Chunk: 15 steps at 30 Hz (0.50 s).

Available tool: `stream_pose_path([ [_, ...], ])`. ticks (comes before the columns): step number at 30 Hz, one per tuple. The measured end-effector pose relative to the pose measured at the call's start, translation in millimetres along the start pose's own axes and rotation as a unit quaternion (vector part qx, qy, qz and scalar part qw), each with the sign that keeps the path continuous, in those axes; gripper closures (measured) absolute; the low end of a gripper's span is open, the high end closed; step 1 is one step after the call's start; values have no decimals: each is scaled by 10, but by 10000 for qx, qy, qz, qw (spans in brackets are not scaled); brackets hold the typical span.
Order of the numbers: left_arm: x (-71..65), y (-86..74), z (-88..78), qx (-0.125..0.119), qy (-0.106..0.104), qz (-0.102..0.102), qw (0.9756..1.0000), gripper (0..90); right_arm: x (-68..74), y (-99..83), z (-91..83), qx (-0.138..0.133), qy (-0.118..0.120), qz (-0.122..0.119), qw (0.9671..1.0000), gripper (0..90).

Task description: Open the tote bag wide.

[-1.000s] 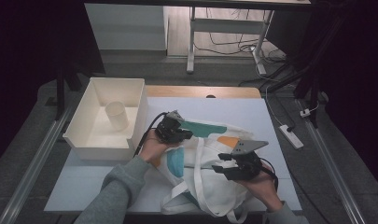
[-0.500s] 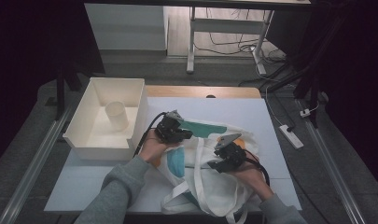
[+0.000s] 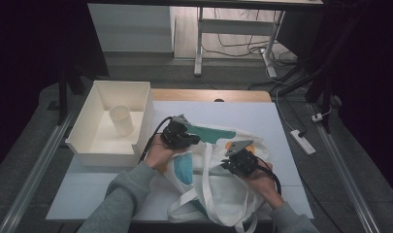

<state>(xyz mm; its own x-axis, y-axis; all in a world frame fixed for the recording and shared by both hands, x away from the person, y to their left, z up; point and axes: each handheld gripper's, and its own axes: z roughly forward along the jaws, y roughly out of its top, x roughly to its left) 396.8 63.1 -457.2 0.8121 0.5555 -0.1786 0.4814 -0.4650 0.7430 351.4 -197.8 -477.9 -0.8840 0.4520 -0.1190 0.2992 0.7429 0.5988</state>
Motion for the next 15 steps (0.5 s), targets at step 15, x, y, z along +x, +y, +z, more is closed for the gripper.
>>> stream_pose_path([
  [15, -12, 33, -93, -283, -5, 34, 9996, 844, -313, 218, -355, -766, 109, 616, 9951, 857],
])
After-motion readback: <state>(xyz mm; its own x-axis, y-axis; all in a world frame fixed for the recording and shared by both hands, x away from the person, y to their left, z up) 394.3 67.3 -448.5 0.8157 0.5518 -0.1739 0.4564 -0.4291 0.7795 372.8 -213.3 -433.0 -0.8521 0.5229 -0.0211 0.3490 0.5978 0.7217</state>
